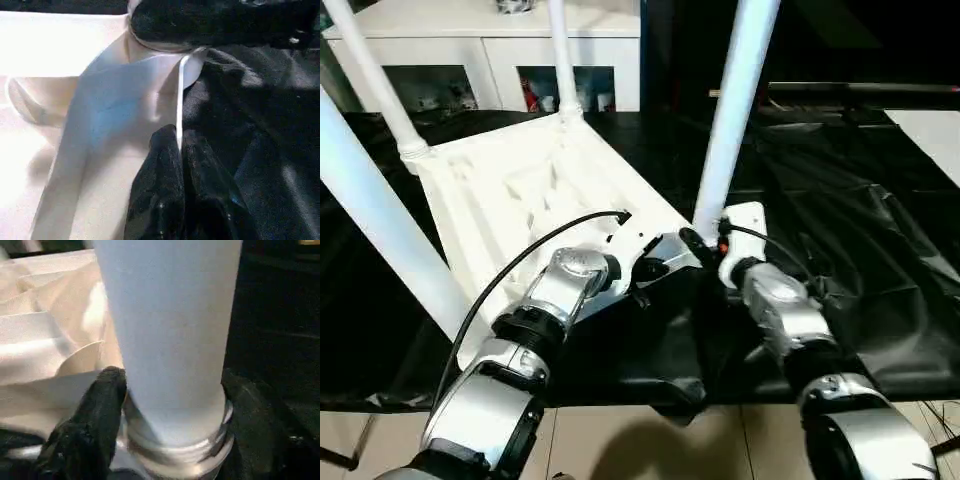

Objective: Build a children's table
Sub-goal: Rotate leg to tighten

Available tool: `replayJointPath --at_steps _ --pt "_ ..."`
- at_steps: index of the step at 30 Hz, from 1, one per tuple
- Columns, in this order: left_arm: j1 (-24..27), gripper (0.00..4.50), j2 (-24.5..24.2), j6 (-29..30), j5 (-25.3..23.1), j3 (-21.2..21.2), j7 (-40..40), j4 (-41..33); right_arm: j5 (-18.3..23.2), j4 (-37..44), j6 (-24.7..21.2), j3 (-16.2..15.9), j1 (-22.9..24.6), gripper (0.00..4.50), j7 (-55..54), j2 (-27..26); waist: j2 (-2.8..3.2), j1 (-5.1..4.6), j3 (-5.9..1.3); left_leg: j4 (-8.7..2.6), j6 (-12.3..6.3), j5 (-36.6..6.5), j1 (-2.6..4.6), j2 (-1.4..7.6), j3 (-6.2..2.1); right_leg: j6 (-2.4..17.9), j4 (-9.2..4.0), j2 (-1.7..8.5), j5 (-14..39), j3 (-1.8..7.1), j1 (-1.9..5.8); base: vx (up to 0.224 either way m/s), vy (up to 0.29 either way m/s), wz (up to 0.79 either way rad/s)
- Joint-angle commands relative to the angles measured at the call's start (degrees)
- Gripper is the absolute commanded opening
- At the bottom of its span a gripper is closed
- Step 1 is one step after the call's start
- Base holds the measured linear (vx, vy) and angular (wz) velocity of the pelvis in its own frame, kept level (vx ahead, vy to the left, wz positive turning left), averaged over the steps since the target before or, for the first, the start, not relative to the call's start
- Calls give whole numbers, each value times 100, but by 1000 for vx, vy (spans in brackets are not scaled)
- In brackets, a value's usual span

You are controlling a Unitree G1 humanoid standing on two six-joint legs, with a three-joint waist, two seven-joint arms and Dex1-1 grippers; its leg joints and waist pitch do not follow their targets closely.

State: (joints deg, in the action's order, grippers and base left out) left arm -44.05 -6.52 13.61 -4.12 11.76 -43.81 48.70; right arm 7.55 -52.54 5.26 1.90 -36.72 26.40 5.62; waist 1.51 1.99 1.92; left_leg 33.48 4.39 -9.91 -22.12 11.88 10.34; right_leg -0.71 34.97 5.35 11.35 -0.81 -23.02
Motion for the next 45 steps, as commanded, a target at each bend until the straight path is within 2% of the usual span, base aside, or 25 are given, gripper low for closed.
replayJointPath --at_steps 1,3,4,6,10,13,15,18,19,23,24,27,30,35,40,45 --pt "133 0 -22 -216 72 40 -112 13 84 129 58 -202 46 345 432 -84 -106 7 -316 -377 -414 -1182 53 30 28 1250 -444 143 706 50 251 0 0 0" --pt "231 0 -139 -233 109 128 -449 -158 120 259 -18 -263 83 372 865 108 -103 9 -307 -379 -471 -1205 66 40 29 1314 -449 140 756 40 246 0 0 0" --pt "329 0 -267 -239 146 210 -804 -331 105 349 -93 -381 122 372 1342 306 -133 -5 -309 -371 -497 -1206 55 37 41 1318 -450 140 765 46 244 0 0 0" --pt "420 0 -404 -327 167 289 -1135 -486 64 423 -109 -499 164 372 1740 490 -127 11 -305 -376 -530 -1192 43 44 29 1324 -449 148 839 38 258 0 0 0" --pt "613 0 -727 -475 286 388 -1861 -840 207 547 -329 -491 201 372 2600 773 -127 20 -307 -377 -568 -1091 59 77 38 1469 -401 144 589 46 251 0 0 0" --pt "779 0 -1097 -443 438 428 -2571 -1187 212 690 -295 -667 259 372 3367 1044 -127 65 -313 -358 -608 -939 79 94 63 1585 -358 128 297 38 239 0 0 0" --pt "804 0 -1225 -426 461 417 -2702 -1270 266 789 -340 -741 299 372 3688 1129 -112 112 -311 -353 -627 -928 86 101 65 1609 -329 122 149 36 237 0 0 0" --pt "813 0 -1366 -401 492 377 -2804 -1320 288 949 -393 -907 381 372 4108 1259 -114 138 -318 -347 -616 -885 100 101 72 1640 -319 126 63 39 234 0 0 0" --pt "810 0 -1414 -392 504 358 -2842 -1320 285 1001 -414 -974 410 372 4246 1306 -127 140 -308 -346 -620 -878 85 93 73 1627 -315 122 43 36 243 0 0 0" --pt "808 0 -1485 -394 507 313 -2882 -1319 291 992 -461 -967 387 372 4311 1310 -126 133 -301 -356 -526 -965 88 91 68 1602 -328 142 223 45 240 0 0 0" --pt "812 0 -1502 -386 522 304 -2893 -1335 298 994 -510 -920 370 346 4319 1286 -131 131 -301 -355 -516 -968 91 92 69 1599 -333 143 240 47 238 0 0 0" --pt "816 0 -1514 -370 539 285 -2914 -1365 365 998 -595 -831 344 335 4349 1227 -123 131 -314 -347 -513 -846 94 92 67 1633 -308 132 66 45 246 0 0 0" --pt "812 0 -1512 -361 547 280 -2917 -1363 399 1021 -635 -826 349 298 4404 1223 -126 133 -314 -340 -542 -808 92 87 70 1667 -300 127 -46 42 250 0 0 0" --pt "808 0 -1532 -333 583 300 -2947 -1371 428 1094 -718 -874 401 265 4513 1243 -118 146 -321 -332 -550 -759 96 87 68 1692 -288 129 -126 38 256 0 0 0" --pt "830 0 -1551 -325 583 312 -2963 -1391 408 1119 -742 -907 438 256 4534 1242 -121 150 -325 -327 -556 -747 97 83 69 1696 -284 129 -137 36 262 0 0 0" --pt "882 0 -1473 -313 552 292 -2782 -1401 216 1016 -685 -996 495 256 4306 1192 -128 152 -325 -324 -562 -739 97 84 69 1688 -280 129 -127 37 260 0 0 0"
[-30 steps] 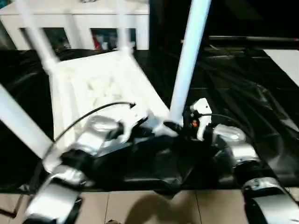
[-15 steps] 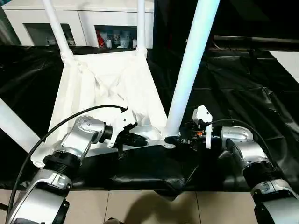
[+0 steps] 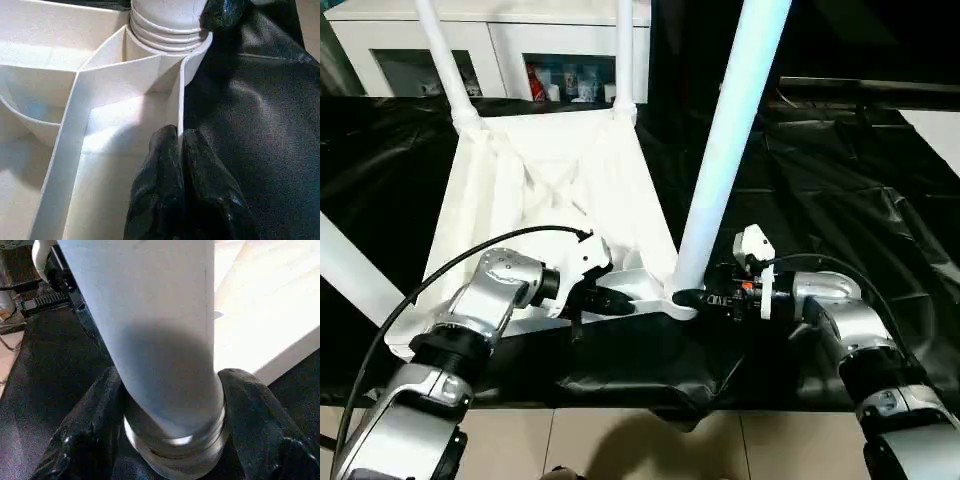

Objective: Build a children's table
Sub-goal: Rotate leg to tighten

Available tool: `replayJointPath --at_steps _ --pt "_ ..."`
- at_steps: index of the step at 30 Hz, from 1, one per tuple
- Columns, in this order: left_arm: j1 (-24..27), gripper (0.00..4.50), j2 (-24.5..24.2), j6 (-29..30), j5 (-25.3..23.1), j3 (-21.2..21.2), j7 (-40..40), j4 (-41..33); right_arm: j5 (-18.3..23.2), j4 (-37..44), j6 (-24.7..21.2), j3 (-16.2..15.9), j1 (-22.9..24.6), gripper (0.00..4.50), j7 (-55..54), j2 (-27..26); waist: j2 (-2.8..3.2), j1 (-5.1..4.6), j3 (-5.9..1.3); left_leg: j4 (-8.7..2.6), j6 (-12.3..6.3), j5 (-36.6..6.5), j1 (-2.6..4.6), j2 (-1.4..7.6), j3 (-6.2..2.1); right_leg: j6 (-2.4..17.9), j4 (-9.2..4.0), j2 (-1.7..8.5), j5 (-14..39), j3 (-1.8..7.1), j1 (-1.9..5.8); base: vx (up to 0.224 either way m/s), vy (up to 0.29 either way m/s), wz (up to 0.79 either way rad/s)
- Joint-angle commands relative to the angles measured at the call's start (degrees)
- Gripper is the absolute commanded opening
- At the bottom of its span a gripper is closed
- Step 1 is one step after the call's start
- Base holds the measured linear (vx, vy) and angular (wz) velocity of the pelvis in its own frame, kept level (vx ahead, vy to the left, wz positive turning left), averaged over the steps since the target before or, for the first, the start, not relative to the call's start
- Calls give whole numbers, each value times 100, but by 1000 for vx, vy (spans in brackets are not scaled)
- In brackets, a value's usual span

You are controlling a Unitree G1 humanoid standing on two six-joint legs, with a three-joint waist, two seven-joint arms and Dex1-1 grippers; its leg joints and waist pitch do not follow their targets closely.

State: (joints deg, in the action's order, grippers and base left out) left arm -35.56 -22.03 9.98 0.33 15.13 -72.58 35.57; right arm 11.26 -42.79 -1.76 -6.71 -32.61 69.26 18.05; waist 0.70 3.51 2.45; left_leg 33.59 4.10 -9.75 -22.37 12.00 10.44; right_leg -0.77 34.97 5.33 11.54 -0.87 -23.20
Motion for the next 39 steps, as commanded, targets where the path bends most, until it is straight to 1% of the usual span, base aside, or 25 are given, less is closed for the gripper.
replayJointPath --at_steps 1,2,3,4,5,6,9,11,14,15,16,18,19,20,21,22,23,26,27,28,29,34,35,38,39 --pt "-23 0 215 56 22 -90 478 44 -315 -226 123 -78 -2 256 -596 -170 -56 -5 -370 -338 -518 -797 122 71 60 1685 -291 131 -80 45 274 0 0 0" --pt "-112 0 394 64 -75 -153 971 230 -441 -523 192 19 -99 256 -1297 -320 -50 -20 -361 -346 -488 -830 124 81 61 1676 -297 149 -15 56 256 0 0 0" --pt "-209 0 581 72 -173 -220 1482 429 -558 -820 252 122 -197 256 -2014 -475 -46 -78 -305 -389 -310 -1160 133 60 54 1603 -370 155 535 60 222 0 0 0" --pt "-239 0 639 86 -190 -231 1601 485 -546 -875 252 168 -215 256 -2178 -525 -46 -78 -305 -389 -310 -1160 133 60 54 1603 -370 155 535 60 222 0 0 0" --pt "-324 0 799 132 -233 -259 1914 638 -497 -1016 250 304 -260 255 -2619 -669 -50 -112 -317 -408 -20 -1505 178 49 30 1394 -426 177 1346 81 228 0 0 0" --pt "-384 0 911 196 -244 -292 2130 737 -428 -1102 208 415 -293 255 -2891 -766 -52 -128 -317 -424 22 -1510 152 43 19 1286 -443 169 1451 80 241 -50 0 0" --pt "-672 0 1389 314 -241 -490 3116 1193 -300 -1408 114 757 -428 254 -4154 -1092 -59 -157 -316 -421 35 -1526 162 35 19 1216 -460 154 1417 85 212 0 0 0" --pt "-779 0 1567 294 -260 -534 3487 1347 -221 -1531 120 939 -516 254 -4824 -1237 -20 -151 -336 -411 -32 -1381 133 18 15 1191 -461 151 1230 79 233 0 0 0" --pt "-907 0 1740 241 -295 -565 3889 1520 -117 -1636 163 1113 -666 254 -5396 -1422 -26 -161 -356 -392 -94 -1256 119 9 19 1230 -439 136 938 72 239 0 0 0" --pt "-957 0 1782 179 -339 -562 3966 1592 -178 -1709 245 1111 -750 254 -5523 -1498 23 -152 -379 -383 -155 -1133 130 16 19 1282 -424 130 623 64 248 0 0 0" --pt "-963 0 1788 170 -346 -562 3972 1603 -190 -1723 259 1110 -762 254 -5539 -1507 34 -153 -385 -375 -175 -1062 116 12 16 1315 -405 131 467 60 256 0 0 0" --pt "-996 0 1801 88 -408 -516 3880 1661 -361 -1786 448 1001 -842 254 -5442 -1562 19 -155 -395 -364 -260 -941 88 1 17 1380 -379 129 177 44 281 0 0 0" --pt "-998 0 1769 37 -437 -443 3755 1677 -460 -1733 650 908 -842 254 -5172 -1579 34 -150 -402 -353 -314 -925 95 0 23 1413 -373 132 73 44 286 0 0 0" --pt "-996 0 1765 33 -438 -438 3743 1675 -459 -1723 659 904 -839 254 -5141 -1578 36 -154 -397 -354 -338 -953 95 5 24 1433 -378 135 75 43 280 0 0 0" --pt "-950 0 1677 -47 -465 -358 3507 1632 -335 -1500 802 879 -760 254 -4491 -1552 31 -139 -396 -353 -414 -1037 107 10 29 1463 -392 138 117 40 294 0 0 0" --pt "-948 0 1671 -59 -468 -351 3488 1634 -315 -1478 814 879 -753 310 -4432 -1551 26 -141 -391 -351 -442 -1050 100 11 32 1474 -390 138 116 44 297 0 0 0" --pt "-929 0 1640 -89 -475 -319 3397 1616 -278 -1408 831 874 -726 324 -4303 -1520 15 -134 -387 -352 -473 -1030 93 11 32 1482 -389 140 131 44 304 0 0 0" --pt "-813 0 1484 -71 -447 -206 2969 1444 -241 -1155 871 783 -629 324 -3787 -1256 4 -134 -376 -361 -503 -1080 84 21 28 1475 -395 146 267 40 306 0 0 0" --pt "-748 0 1375 -35 -453 -133 2763 1342 -225 -1040 850 721 -595 350 -3448 -1066 1 -136 -365 -372 -490 -1137 91 31 21 1462 -408 149 415 36 306 0 0 0" --pt "-687 0 1277 -40 -473 -62 2569 1258 -211 -955 782 633 -565 350 -3129 -917 -20 -147 -364 -370 -490 -1146 80 27 25 1450 -411 143 466 37 308 0 0 0" --pt "-626 0 1178 -42 -483 1 2369 1168 -249 -877 738 512 -534 361 -2845 -767 -6 -143 -366 -368 -495 -1167 84 37 18 1463 -409 147 507 36 310 0 0 0" --pt "-407 0 743 -95 -452 193 1531 739 -367 -488 826 126 -331 362 -1535 -252 9 -131 -380 -338 -604 -957 90 57 37 1619 -350 132 26 40 298 0 0 0" --pt "-370 0 634 -125 -420 214 1310 648 -385 -427 826 77 -305 362 -1326 -164 33 -120 -384 -334 -620 -920 106 58 40 1677 -337 129 -81 37 292 0 0 0" --pt "-269 0 374 -264 -306 257 752 407 -420 -292 802 -38 -244 362 -832 2 27 -102 -381 -337 -627 -954 102 67 39 1730 -327 128 -104 27 299 0 0 0" --pt "-223 0 256 -295 -233 277 485 277 -423 -214 778 -110 -205 362 -590 58 20 -93 -370 -345 -603 -1042 103 68 47 1729 -336 123 26 26 292 0 0 0"
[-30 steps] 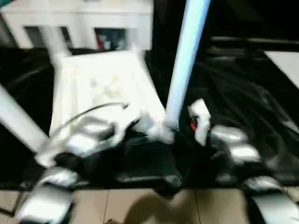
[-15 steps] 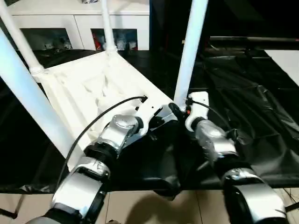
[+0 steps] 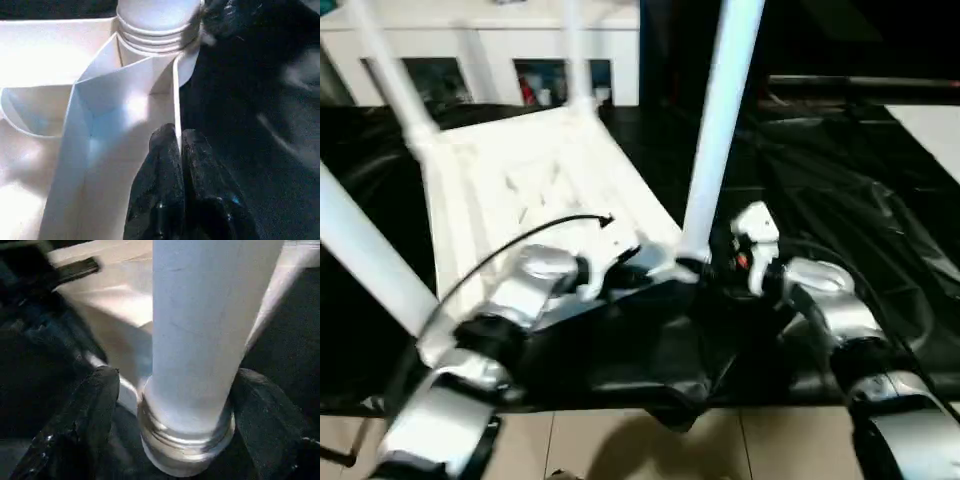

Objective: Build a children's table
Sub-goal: Rotate leg to tighten

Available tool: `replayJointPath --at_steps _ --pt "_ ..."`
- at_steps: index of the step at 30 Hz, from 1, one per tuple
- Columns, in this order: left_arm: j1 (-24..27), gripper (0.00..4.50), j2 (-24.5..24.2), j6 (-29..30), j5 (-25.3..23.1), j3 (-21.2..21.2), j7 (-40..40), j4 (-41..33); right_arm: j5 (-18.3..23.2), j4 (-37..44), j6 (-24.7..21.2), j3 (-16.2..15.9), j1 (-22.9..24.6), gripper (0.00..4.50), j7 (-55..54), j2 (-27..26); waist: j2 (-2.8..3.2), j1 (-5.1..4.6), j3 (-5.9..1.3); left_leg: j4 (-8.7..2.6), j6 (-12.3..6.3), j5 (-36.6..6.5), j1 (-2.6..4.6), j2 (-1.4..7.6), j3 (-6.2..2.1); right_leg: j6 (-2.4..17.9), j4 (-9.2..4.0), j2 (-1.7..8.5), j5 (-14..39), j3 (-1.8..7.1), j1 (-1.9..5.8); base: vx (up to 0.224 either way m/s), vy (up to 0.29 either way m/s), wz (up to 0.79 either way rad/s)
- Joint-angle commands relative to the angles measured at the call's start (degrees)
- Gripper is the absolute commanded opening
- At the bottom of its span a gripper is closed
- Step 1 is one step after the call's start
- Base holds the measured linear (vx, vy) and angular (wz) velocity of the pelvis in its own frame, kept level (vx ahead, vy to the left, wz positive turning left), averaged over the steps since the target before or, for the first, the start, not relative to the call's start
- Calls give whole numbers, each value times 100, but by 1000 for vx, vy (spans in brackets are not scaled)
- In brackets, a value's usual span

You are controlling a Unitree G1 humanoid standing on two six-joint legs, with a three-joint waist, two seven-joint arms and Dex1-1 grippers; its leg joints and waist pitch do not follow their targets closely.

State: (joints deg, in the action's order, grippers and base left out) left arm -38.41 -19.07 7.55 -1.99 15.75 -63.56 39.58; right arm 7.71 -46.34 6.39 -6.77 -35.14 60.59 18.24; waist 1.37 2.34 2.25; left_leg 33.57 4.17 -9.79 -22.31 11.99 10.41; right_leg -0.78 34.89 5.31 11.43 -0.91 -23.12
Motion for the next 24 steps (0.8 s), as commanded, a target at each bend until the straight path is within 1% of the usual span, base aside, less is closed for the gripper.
replayJointPath --at_steps 1,2,3,4,5,6,8,10,11,12,13,14,15,16,17,20,24 --pt "102 0 -117 -3 58 224 -570 -248 -34 219 -102 -180 85 362 484 78 -47 25 -352 -344 -601 -1053 103 75 53 1725 -328 128 69 34 278 0 0 0" --pt "129 0 -166 36 97 231 -664 -332 -6 270 -149 -233 108 362 619 105 -33 35 -343 -353 -579 -1121 114 84 54 1718 -331 124 158 36 265 0 0 0" --pt "154 0 -211 61 101 233 -700 -405 18 317 -186 -318 125 362 800 131 -32 40 -339 -357 -563 -1132 112 82 52 1714 -332 124 197 36 263 0 0 0" --pt "161 0 -220 68 101 234 -708 -424 21 327 -193 -336 128 362 839 138 -29 45 -339 -369 -524 -1179 119 95 49 1710 -333 130 253 37 260 0 0 0" --pt "183 0 -245 81 96 244 -733 -467 -24 284 -159 -386 109 362 875 133 -46 50 -334 -371 -506 -1188 115 90 51 1693 -338 127 288 39 260 0 0 0" --pt "213 0 -282 97 100 260 -775 -530 -73 182 -131 -405 44 362 880 84 -30 69 -332 -378 -447 -1222 126 92 49 1668 -343 139 391 47 245 0 0 0" --pt "220 0 -285 104 109 255 -773 -543 -91 129 -120 -399 1 362 854 52 -26 75 -339 -379 -402 -1194 130 86 49 1659 -338 138 360 52 242 0 0 0" --pt "235 0 -292 117 121 240 -787 -575 -82 75 -142 -366 -74 332 854 7 -23 78 -344 -375 -381 -1157 127 80 49 1659 -330 133 278 50 248 0 0 0" --pt "235 0 -292 118 121 239 -787 -576 -81 75 -143 -365 -75 324 855 7 -25 83 -349 -371 -385 -1125 131 80 51 1660 -325 133 220 51 250 0 0 0" --pt "262 0 -302 130 121 244 -818 -615 -71 82 -183 -346 -91 322 903 8 -31 88 -360 -355 -427 -973 123 74 51 1679 -301 131 -13 50 264 0 0 0" --pt "268 0 -307 135 124 243 -829 -618 -84 84 -201 -357 -85 322 958 34 -26 92 -364 -349 -450 -933 125 74 53 1691 -294 130 -85 48 264 0 0 0" --pt "268 0 -307 135 125 243 -829 -618 -87 84 -201 -359 -84 298 963 38 -30 97 -365 -339 -492 -878 120 68 58 1709 -289 126 -191 46 267 0 0 0" --pt "271 0 -313 143 125 238 -836 -623 -97 85 -202 -375 -78 288 992 59 -32 100 -369 -334 -506 -846 118 66 58 1711 -282 127 -235 46 272 0 0 0" --pt "279 0 -320 152 125 231 -845 -637 -85 89 -219 -374 -68 284 1008 71 -45 100 -365 -335 -527 -835 117 66 59 1717 -284 127 -238 42 272 0 0 0" --pt "279 0 -320 152 125 231 -845 -638 -85 89 -220 -374 -67 284 1009 72 -38 103 -364 -336 -536 -863 119 68 59 1718 -285 129 -192 41 270 0 0 0" --pt "278 0 -336 189 130 209 -835 -648 -59 86 -247 -366 -61 257 1034 79 -33 104 -361 -343 -507 -932 127 73 57 1698 -297 131 -35 42 266 0 0 0" --pt "275 0 -348 196 121 203 -835 -633 -78 70 -247 -363 -47 247 1060 58 -38 100 -358 -350 -464 -967 122 72 51 1668 -302 132 69 43 267 0 0 0"
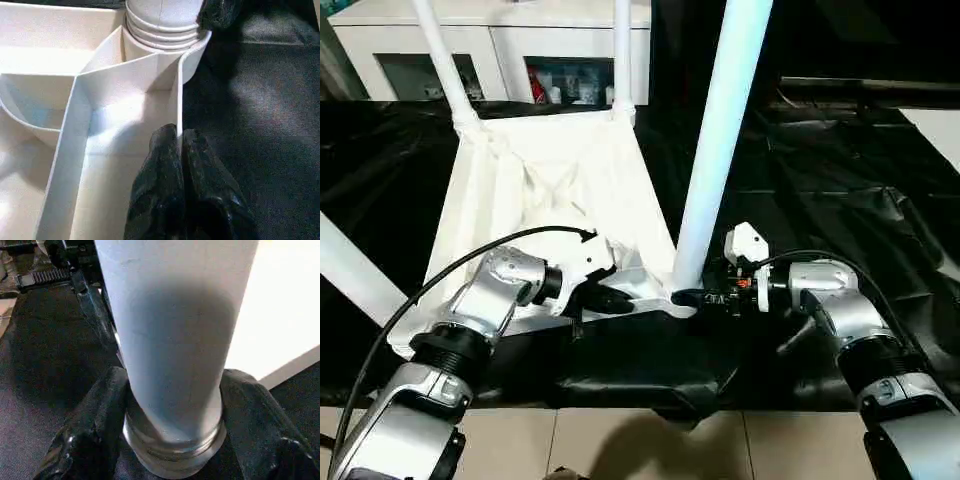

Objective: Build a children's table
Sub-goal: Rotate leg to tighten

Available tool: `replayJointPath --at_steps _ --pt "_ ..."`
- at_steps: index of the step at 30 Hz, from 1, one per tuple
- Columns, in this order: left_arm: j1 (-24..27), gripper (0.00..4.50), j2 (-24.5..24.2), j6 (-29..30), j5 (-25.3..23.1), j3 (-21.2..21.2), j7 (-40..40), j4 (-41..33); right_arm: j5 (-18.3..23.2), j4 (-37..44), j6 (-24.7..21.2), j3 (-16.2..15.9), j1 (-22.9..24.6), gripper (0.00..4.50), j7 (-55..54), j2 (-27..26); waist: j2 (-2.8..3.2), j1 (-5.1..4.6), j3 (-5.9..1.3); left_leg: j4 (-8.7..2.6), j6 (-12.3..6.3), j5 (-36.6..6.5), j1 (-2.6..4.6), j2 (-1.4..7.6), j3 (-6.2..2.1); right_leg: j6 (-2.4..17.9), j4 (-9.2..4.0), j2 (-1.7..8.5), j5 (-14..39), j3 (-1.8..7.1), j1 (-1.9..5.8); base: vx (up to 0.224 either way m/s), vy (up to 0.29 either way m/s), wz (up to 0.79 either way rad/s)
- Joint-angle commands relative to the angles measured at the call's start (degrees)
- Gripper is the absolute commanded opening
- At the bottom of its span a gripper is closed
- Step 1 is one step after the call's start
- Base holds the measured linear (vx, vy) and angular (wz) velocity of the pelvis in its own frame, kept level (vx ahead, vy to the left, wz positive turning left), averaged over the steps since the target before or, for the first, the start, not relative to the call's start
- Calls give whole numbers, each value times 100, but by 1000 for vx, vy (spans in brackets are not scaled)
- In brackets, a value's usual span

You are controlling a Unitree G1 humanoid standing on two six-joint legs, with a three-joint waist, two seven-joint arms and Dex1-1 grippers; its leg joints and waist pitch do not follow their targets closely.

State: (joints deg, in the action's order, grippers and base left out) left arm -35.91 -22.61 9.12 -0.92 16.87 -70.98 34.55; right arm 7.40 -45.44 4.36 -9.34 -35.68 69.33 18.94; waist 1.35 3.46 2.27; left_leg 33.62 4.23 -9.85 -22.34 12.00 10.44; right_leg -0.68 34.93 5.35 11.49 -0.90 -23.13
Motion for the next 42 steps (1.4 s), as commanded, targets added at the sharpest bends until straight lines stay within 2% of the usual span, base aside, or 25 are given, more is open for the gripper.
replayJointPath --at_steps 1,3,5,7,8,9,10,11,13,15,16,17,18,21,26,27,28,31,32,34,37,39,42 --pt "31 0 6 44 13 90 -93 -139 -50 -17 -50 -100 12 247 187 -21 -34 -11 -363 -353 -468 -954 127 71 48 1658 -305 128 53 42 268 0 0 0" --pt "41 0 19 53 15 79 -59 -151 -58 -23 -55 -82 38 246 144 -53 -39 -10 -367 -344 -489 -891 121 66 50 1668 -295 126 -44 43 273 0 0 0" --pt "8 0 149 68 5 -14 263 -28 -127 -198 -51 21 32 245 -364 -166 -43 -21 -361 -346 -488 -880 116 64 53 1673 -299 130 -30 45 267 0 0 0" --pt "-130 0 396 114 -68 -177 935 290 -192 -610 -37 288 -59 245 -1482 -402 -51 -56 -326 -377 -366 -1113 116 54 47 1620 -343 141 373 53 247 0 0 0" --pt "-130 0 396 114 -68 -177 935 290 -192 -610 -37 288 -59 245 -1482 -402 -49 -72 -318 -400 -234 -1377 150 50 35 1524 -392 153 856 57 235 0 0 0" --pt "-198 0 488 157 -109 -233 1222 418 -167 -728 -72 389 -85 245 -1813 -484 -64 -96 -314 -414 -150 -1474 142 47 27 1416 -413 154 1115 67 240 0 0 0" --pt "-256 0 570 192 -134 -283 1458 526 -135 -810 -105 469 -98 245 -2051 -550 -64 -96 -314 -414 -150 -1474 142 47 27 1416 -413 154 1115 67 240 0 0 0" --pt "-377 0 756 308 -138 -399 1913 731 -62 -922 -179 612 -102 245 -2483 -697 -53 -134 -309 -418 -71 -1547 153 40 30 1339 -435 140 1236 74 211 0 0 0" --pt "-534 0 1000 451 -125 -547 2467 991 24 -1044 -269 789 -101 245 -3039 -894 -64 -153 -323 -417 -54 -1485 136 30 20 1317 -431 144 1165 75 233 0 0 0" --pt "-701 0 1279 520 -97 -682 3032 1260 128 -1175 -384 1022 -149 240 -3828 -1164 -43 -161 -332 -404 -113 -1346 119 23 23 1326 -422 142 962 79 228 0 0 0" --pt "-701 0 1279 520 -97 -682 3032 1260 128 -1175 -384 1022 -149 240 -3828 -1164 -43 -161 -332 -404 -113 -1346 119 23 23 1326 -422 142 962 79 228 0 0 0" --pt "-839 0 1484 488 -139 -739 3532 1523 177 -1363 -426 1244 -253 237 -4681 -1406 -37 -171 -338 -398 -142 -1247 119 14 26 1323 -426 130 810 73 224 0 0 0" --pt "-916 0 1587 432 -192 -746 3815 1687 131 -1484 -376 1304 -341 236 -5159 -1557 -36 -163 -347 -400 -113 -1223 124 14 17 1330 -421 135 781 64 235 0 0 0" --pt "-979 0 1675 407 -266 -707 3961 1811 18 -1558 -291 1232 -448 236 -5412 -1726 -20 -167 -352 -404 -135 -1258 116 14 15 1319 -429 133 723 54 237 0 0 0" --pt "-985 0 1676 382 -365 -570 3769 1840 -118 -1460 -58 1095 -465 236 -5035 -1764 -33 -155 -354 -395 -231 -1271 107 15 21 1333 -421 136 561 52 255 0 0 0" --pt "-941 0 1593 384 -422 -426 3462 1779 -117 -1272 79 1004 -396 236 -4519 -1690 -47 -150 -346 -401 -268 -1330 111 20 24 1340 -439 139 644 50 251 0 0 0" --pt "-917 0 1551 385 -432 -371 3324 1752 -96 -1171 124 964 -357 291 -4252 -1640 -49 -148 -346 -395 -306 -1308 100 21 26 1339 -431 142 608 55 263 0 0 0" --pt "-801 0 1373 362 -433 -196 2797 1572 -18 -889 60 853 -279 307 -3546 -1394 -48 -140 -353 -386 -393 -1208 90 25 20 1381 -409 140 443 51 279 0 0 0" --pt "-801 0 1373 362 -433 -196 2797 1572 -18 -889 60 853 -279 307 -3546 -1394 -51 -157 -349 -391 -414 -1125 60 25 10 1398 -389 142 325 47 301 0 0 0" --pt "-652 0 1133 232 -430 -4 2179 1311 -62 -639 21 631 -218 344 -2772 -986 -45 -177 -354 -386 -434 -1135 71 33 5 1446 -391 140 283 38 307 0 0 0" --pt "-554 0 968 303 -385 55 1814 1108 -120 -399 29 435 -121 351 -2145 -656 -44 -173 -361 -359 -535 -1089 94 43 23 1575 -379 133 127 43 298 0 0 0" --pt "-358 0 731 108 -271 221 1035 785 -90 60 -41 235 96 351 -1244 -277 -58 -131 -347 -355 -596 -1052 93 57 33 1610 -365 129 92 45 302 0 0 0" --pt "-171 0 555 -115 -97 325 398 478 -83 288 -58 128 205 351 -804 -97 -57 -115 -335 -369 -577 -1140 100 77 45 1663 -362 123 224 39 279 0 0 0"
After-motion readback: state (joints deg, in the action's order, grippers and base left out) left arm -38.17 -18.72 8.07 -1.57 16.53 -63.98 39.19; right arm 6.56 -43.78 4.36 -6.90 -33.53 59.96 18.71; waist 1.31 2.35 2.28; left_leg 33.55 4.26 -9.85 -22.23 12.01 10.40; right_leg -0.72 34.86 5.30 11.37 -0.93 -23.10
